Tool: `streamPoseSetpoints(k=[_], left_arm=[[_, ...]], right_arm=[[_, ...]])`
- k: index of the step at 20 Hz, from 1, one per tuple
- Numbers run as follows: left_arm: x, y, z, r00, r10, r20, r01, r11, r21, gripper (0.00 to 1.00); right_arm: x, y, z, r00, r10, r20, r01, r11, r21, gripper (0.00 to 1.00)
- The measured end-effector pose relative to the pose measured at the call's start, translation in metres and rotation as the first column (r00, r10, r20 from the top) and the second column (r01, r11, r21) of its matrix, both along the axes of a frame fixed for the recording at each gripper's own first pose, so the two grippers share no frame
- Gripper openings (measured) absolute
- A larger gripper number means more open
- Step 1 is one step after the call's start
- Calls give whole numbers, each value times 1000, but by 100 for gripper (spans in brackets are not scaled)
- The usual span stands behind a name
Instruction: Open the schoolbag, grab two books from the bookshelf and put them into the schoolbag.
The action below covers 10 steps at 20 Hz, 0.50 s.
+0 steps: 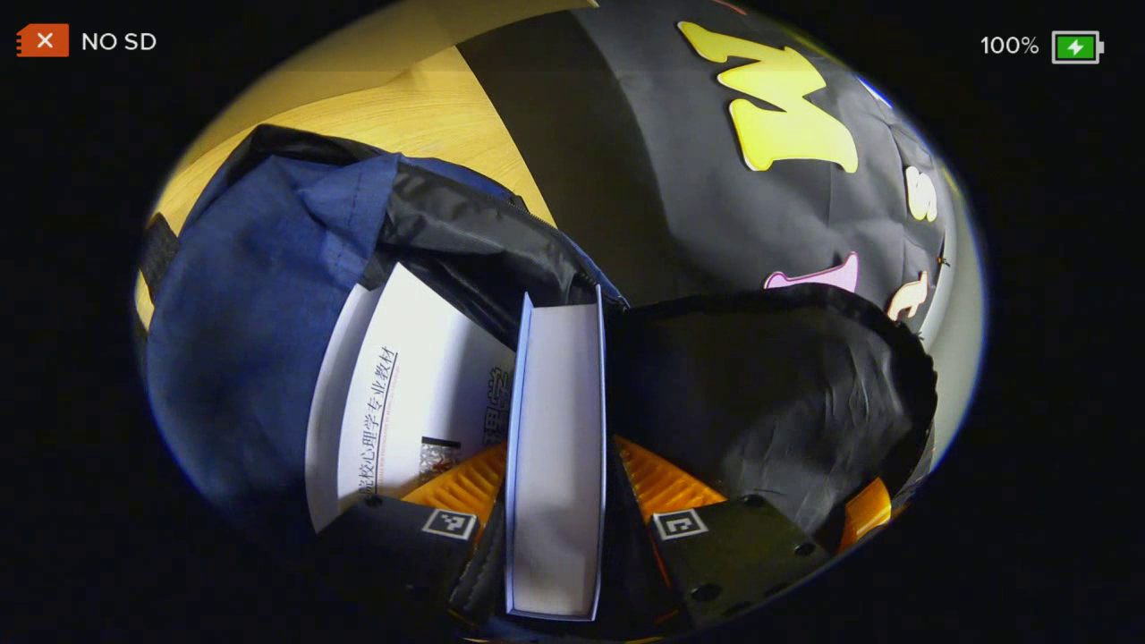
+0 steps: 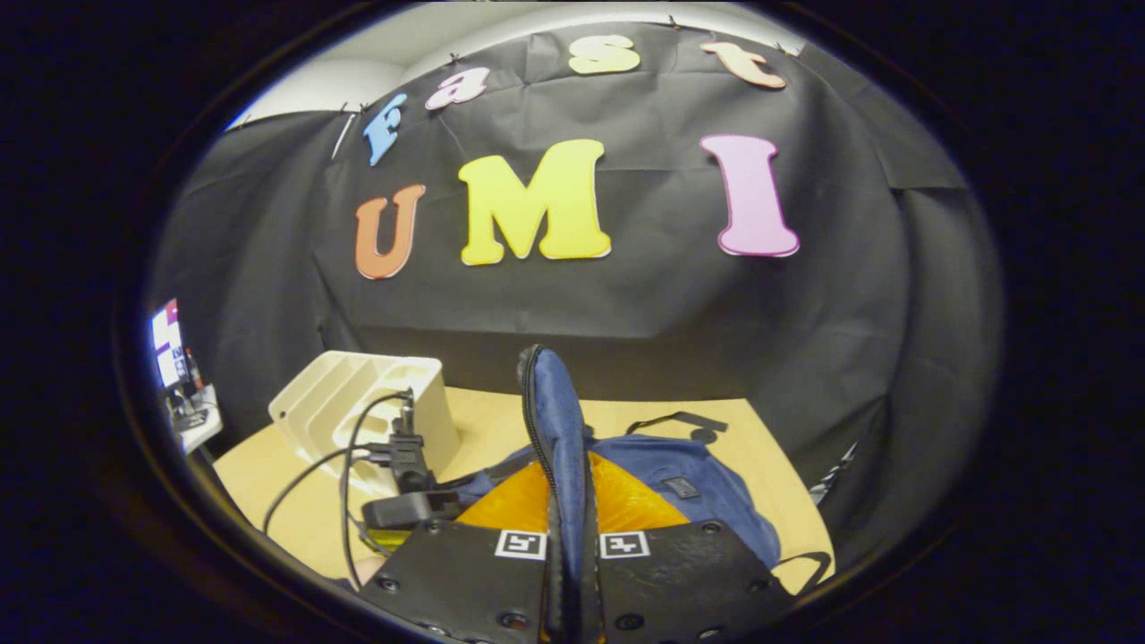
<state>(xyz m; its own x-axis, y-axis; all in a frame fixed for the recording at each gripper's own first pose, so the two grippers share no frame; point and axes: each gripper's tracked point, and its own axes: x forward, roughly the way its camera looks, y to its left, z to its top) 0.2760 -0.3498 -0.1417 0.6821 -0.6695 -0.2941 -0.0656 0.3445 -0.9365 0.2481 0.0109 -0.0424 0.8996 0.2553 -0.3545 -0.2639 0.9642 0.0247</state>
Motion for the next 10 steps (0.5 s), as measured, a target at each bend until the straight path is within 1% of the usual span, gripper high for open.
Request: streamPoseSetpoints(k=[1,2,3,4,5,6,10], left_arm=[[-2,3,0,1000,-7,4,7,1000,30,60],[-2,3,-2,1000,-13,8,13,998,61,69],[-4,7,-3,1000,-19,6,18,995,96,65],[-6,10,-4,1000,-24,10,23,991,131,73],[-10,15,-5,999,-27,22,23,986,166,69],[-12,17,-7,999,-34,34,27,982,188,70],[-20,29,-7,996,-56,66,36,962,272,72]], right_arm=[[0,-4,-3,1000,-17,-1,17,1000,-9,8],[-2,-4,-4,1000,-18,-7,18,1000,5,8],[-4,-3,-6,1000,-16,-18,17,1000,24,8],[-4,-4,-9,1000,-16,-24,16,999,30,8],[-2,-9,-13,999,-25,-26,25,1000,18,8],[1,-13,-16,999,-38,-30,38,999,6,8],[-3,-10,-23,998,-42,-48,42,999,5,8]])
